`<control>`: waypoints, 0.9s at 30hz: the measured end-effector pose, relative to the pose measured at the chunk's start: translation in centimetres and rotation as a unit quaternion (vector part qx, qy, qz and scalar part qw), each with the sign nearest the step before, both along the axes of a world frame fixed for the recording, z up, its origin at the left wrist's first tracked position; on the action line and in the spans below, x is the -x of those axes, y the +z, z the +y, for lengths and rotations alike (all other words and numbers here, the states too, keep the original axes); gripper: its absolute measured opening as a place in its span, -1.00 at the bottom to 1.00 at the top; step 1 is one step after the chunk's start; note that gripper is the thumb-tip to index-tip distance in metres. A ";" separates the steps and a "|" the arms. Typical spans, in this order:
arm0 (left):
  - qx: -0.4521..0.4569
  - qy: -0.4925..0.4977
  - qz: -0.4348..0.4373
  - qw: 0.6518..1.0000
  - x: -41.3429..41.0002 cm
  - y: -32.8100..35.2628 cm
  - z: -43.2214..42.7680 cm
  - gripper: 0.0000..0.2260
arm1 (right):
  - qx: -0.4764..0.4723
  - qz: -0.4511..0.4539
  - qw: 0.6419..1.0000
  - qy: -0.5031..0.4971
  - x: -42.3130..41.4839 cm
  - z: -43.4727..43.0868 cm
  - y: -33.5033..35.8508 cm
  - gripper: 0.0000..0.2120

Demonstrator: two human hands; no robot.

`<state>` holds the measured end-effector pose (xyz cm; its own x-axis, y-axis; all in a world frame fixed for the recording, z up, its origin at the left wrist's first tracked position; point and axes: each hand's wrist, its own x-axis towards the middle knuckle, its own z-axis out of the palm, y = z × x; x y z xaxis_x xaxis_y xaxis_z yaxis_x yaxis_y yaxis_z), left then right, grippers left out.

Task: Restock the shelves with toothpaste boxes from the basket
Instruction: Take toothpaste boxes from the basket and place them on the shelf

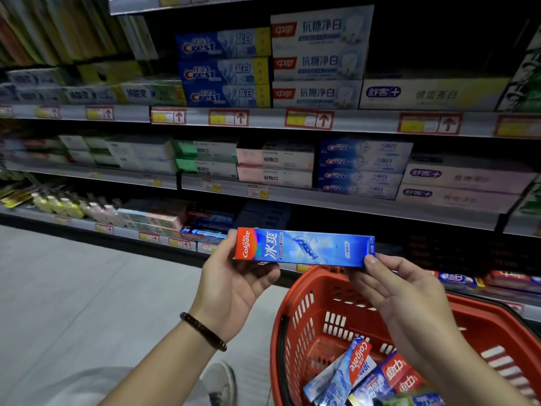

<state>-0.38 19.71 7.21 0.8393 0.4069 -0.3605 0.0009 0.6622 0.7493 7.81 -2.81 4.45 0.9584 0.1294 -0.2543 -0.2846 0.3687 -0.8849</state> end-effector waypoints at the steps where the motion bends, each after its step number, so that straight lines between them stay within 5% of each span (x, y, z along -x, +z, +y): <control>1: 0.014 -0.007 -0.015 1.000 0.0 -0.1 -0.1 -0.52 | -0.008 0.005 1.000 -0.001 0.0 0.0 0.1 -0.77; 16: -0.050 -0.054 -0.052 0.996 -0.5 -1.2 -3.5 -0.61 | 0.008 0.066 0.997 0.043 0.4 0.0 -0.4 -0.78; 23: -0.321 -0.021 -0.023 0.947 -0.5 -2.6 -4.6 -0.71 | 0.284 -0.024 0.959 0.012 1.9 1.1 -0.9 -0.57; 27: -0.477 -0.010 -0.009 0.879 -0.2 -3.1 -5.1 -0.70 | 0.236 -0.075 0.968 0.032 3.4 1.8 0.1 -0.61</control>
<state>-0.18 14.60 4.09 0.8521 0.5016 0.1494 -0.0114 -0.2676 0.9634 4.42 -1.02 4.54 0.9830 0.0934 -0.1583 -0.1489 -0.1007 -0.9837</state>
